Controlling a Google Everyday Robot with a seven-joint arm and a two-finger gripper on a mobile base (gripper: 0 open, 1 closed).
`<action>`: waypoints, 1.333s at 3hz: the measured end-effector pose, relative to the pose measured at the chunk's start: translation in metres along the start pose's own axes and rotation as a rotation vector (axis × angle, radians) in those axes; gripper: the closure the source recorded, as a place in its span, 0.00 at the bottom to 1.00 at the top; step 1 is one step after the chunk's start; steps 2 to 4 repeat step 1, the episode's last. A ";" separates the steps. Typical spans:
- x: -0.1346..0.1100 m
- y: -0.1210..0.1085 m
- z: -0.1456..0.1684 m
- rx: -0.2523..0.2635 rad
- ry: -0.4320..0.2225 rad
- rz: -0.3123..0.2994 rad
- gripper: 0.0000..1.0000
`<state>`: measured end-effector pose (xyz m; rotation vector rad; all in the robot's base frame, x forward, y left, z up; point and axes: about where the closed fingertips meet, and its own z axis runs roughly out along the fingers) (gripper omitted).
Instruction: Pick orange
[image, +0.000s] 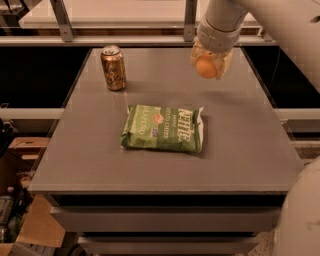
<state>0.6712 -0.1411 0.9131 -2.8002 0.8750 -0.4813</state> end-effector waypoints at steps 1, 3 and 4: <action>0.000 0.000 -0.001 0.002 -0.002 -0.001 1.00; 0.000 0.000 -0.001 0.002 -0.002 -0.001 1.00; 0.000 0.000 -0.001 0.002 -0.002 -0.001 1.00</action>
Offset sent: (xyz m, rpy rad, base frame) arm 0.0000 0.0000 0.0000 0.0000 0.0000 0.0000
